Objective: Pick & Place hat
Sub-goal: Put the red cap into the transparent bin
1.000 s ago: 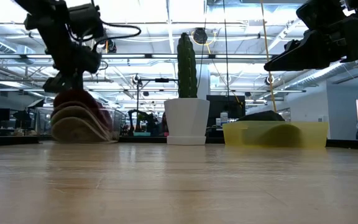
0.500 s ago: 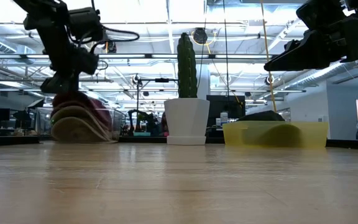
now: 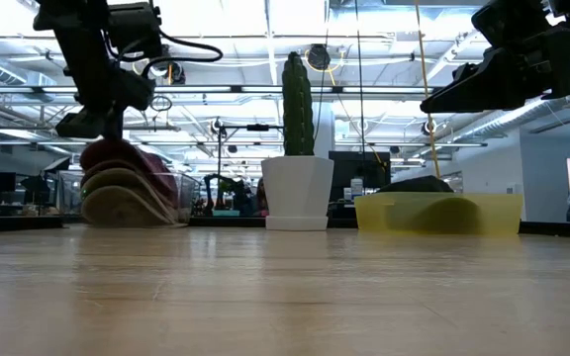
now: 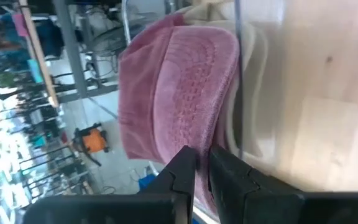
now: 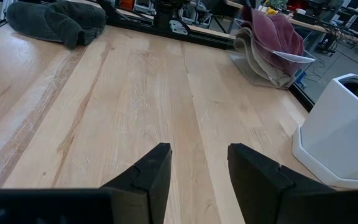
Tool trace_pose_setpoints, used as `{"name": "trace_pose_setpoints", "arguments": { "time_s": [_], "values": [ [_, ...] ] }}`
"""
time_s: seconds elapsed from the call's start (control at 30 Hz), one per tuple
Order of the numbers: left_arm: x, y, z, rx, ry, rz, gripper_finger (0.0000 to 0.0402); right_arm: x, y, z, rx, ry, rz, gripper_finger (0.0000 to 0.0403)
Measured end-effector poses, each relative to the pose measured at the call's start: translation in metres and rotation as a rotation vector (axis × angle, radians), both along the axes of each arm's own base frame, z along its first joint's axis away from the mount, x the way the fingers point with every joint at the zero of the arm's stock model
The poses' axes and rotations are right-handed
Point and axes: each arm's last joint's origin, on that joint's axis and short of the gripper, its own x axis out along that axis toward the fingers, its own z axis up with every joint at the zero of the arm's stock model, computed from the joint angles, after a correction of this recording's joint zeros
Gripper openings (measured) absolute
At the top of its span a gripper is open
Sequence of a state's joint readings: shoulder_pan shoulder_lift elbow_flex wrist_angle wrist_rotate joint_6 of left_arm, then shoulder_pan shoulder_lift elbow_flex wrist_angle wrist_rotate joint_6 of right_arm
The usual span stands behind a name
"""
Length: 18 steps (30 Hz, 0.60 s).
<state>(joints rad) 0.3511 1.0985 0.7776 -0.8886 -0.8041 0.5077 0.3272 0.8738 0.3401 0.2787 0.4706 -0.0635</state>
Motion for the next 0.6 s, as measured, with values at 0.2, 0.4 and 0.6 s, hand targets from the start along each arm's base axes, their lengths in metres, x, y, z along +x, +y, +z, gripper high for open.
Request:
{"name": "trace_pose_setpoints", "arguments": {
  "time_s": [0.2,0.4,0.6],
  "values": [
    [0.000,0.000,0.000,-0.018,-0.024,0.006,0.0113,0.000,0.000,0.000,0.000,0.000,0.000,0.0144],
    [0.000,-0.001,0.000,-0.017,-0.051,0.029,0.0229,0.000,0.000,0.000,0.000,0.000,0.000,0.0144],
    [0.002,-0.012,0.000,-0.074,-0.092,0.029,0.0278,0.000,0.000,0.000,0.000,0.000,0.000,0.0144]
  ]
}}
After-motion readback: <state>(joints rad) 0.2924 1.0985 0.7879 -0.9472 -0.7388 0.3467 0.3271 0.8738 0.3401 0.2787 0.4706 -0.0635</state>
